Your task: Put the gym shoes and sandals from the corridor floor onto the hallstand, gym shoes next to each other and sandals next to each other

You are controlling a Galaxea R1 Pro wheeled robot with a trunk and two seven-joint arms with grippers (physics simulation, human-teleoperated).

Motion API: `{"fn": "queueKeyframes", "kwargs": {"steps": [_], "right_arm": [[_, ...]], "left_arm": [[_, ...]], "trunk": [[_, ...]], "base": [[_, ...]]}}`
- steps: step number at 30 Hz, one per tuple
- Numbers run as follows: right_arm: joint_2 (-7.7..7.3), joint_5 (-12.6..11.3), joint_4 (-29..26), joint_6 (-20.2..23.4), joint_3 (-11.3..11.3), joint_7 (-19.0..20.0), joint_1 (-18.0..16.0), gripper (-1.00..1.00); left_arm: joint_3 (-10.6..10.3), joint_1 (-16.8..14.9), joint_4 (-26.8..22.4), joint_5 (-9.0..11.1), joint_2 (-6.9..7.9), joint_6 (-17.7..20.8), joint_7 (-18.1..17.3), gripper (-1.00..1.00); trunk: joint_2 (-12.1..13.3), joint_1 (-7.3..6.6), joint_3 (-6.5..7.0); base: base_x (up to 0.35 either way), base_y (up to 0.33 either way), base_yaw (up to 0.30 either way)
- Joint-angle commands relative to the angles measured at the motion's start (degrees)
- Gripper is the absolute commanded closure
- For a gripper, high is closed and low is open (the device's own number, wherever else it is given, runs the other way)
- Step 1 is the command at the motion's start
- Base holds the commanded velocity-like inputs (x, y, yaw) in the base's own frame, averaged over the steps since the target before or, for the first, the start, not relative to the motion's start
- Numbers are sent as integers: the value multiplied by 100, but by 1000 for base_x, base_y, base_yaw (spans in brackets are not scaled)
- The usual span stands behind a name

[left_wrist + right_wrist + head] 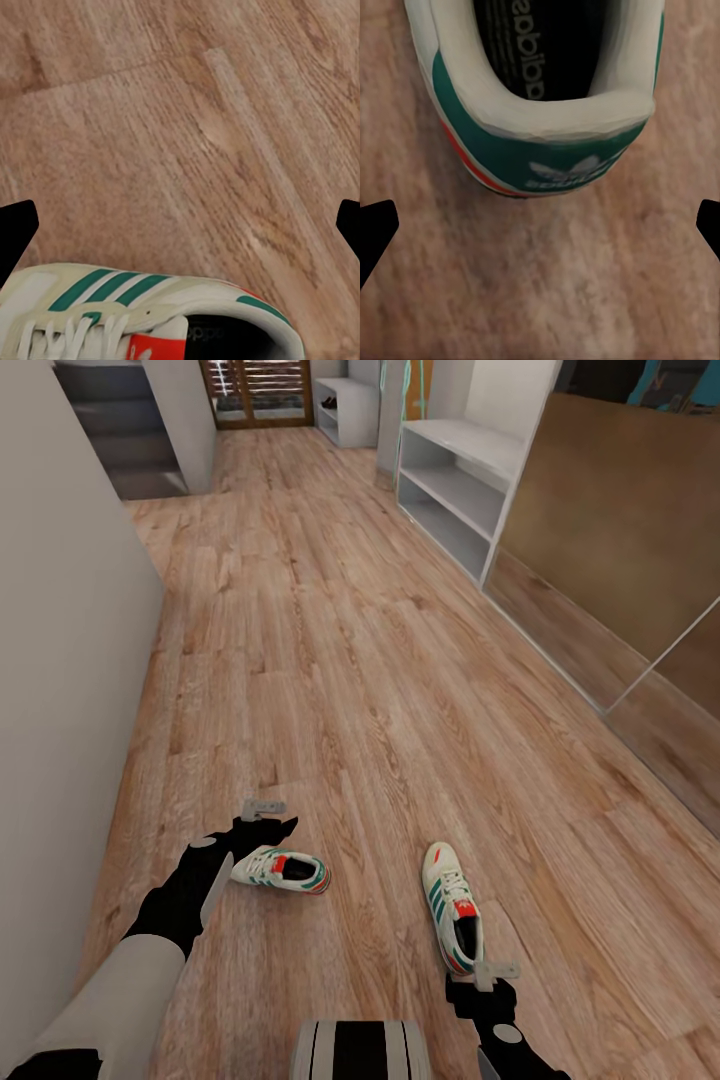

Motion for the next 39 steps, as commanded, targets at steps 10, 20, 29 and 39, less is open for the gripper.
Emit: {"fn": "queueKeyframes", "kwargs": {"steps": [10,20,29,39], "right_arm": [[3,32,5,-5,-9,-22,-3,-100],[3,38,5,-4,-8,-22,-3,-100],[3,37,5,-4,-8,-22,-3,-100],[3,37,5,-5,-14,-22,-3,-100]], "left_arm": [[22,-1,17,-27,-5,-2,-59,-100],[22,3,43,-15,-4,-9,-73,-100],[22,4,44,-11,-3,-8,-74,-100],[22,6,52,-2,-3,-3,-80,-100]], "trunk": [[-1,-1,-53],[-1,-1,-55],[-1,-1,-55],[-1,-1,-55]], "base": [[0,0,0],[128,0,0],[12,0,0],[20,0,0]]}}
